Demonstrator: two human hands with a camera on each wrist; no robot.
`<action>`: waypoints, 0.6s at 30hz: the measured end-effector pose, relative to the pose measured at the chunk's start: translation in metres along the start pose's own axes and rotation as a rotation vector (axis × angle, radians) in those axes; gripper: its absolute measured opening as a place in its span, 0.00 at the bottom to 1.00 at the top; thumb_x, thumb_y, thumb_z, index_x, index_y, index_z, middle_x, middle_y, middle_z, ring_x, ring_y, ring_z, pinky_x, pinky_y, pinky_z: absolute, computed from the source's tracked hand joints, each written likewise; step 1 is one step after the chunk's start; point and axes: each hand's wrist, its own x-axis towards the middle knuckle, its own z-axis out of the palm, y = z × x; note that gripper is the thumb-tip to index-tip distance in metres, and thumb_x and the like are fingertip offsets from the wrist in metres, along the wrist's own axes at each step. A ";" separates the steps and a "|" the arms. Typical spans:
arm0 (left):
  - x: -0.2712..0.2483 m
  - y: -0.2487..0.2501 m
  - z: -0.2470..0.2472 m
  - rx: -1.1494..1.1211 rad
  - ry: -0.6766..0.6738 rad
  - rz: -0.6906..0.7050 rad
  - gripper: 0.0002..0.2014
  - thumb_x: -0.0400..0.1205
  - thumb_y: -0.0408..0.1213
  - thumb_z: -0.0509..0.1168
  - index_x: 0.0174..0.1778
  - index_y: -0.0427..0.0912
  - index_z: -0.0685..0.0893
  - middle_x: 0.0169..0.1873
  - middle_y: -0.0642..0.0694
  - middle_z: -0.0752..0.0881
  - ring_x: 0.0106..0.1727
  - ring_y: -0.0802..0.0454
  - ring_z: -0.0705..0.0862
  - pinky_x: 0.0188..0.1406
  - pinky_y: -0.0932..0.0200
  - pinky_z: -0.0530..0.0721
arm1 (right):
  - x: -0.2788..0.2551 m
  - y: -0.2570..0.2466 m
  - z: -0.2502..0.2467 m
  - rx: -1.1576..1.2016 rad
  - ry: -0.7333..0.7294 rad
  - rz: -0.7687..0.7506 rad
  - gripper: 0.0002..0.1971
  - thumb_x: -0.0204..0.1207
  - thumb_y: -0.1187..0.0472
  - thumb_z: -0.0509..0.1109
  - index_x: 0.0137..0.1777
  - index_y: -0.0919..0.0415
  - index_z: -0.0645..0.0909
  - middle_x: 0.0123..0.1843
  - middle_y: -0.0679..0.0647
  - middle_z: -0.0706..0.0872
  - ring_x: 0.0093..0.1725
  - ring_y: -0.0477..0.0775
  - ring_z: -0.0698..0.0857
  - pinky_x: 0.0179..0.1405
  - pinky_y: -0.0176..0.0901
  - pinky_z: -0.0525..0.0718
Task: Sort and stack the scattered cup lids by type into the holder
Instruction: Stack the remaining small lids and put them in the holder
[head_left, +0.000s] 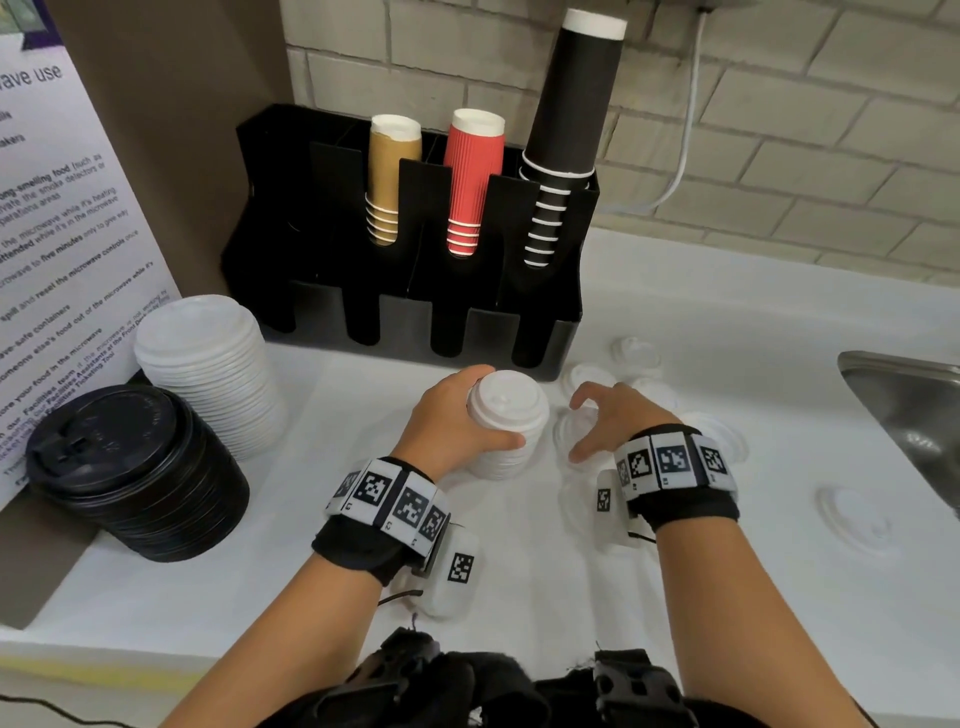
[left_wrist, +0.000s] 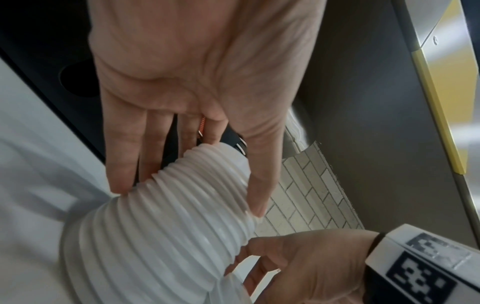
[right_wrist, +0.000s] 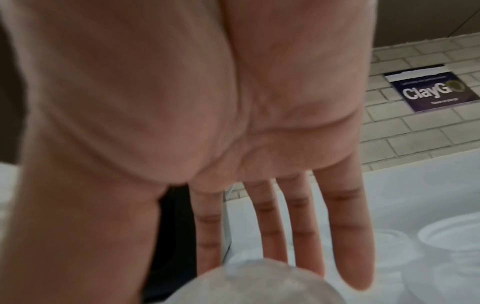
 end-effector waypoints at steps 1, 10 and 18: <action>0.000 0.000 0.000 0.002 0.003 0.000 0.34 0.65 0.39 0.83 0.65 0.54 0.76 0.53 0.60 0.78 0.59 0.52 0.78 0.63 0.51 0.79 | 0.001 -0.001 0.001 -0.011 -0.006 0.003 0.36 0.63 0.57 0.83 0.70 0.48 0.70 0.62 0.54 0.70 0.59 0.60 0.78 0.49 0.49 0.78; -0.001 0.004 0.001 0.000 0.019 -0.005 0.39 0.65 0.40 0.83 0.71 0.52 0.74 0.57 0.59 0.77 0.61 0.52 0.77 0.61 0.56 0.77 | -0.001 -0.002 0.005 -0.054 0.085 0.024 0.29 0.70 0.56 0.74 0.69 0.50 0.67 0.67 0.58 0.68 0.63 0.64 0.75 0.48 0.50 0.78; -0.008 0.003 0.005 0.005 0.057 0.021 0.37 0.67 0.39 0.82 0.72 0.51 0.74 0.59 0.58 0.76 0.60 0.56 0.74 0.60 0.58 0.74 | -0.022 -0.003 -0.019 0.405 0.482 -0.284 0.24 0.63 0.50 0.77 0.59 0.47 0.75 0.50 0.52 0.80 0.47 0.54 0.80 0.42 0.40 0.75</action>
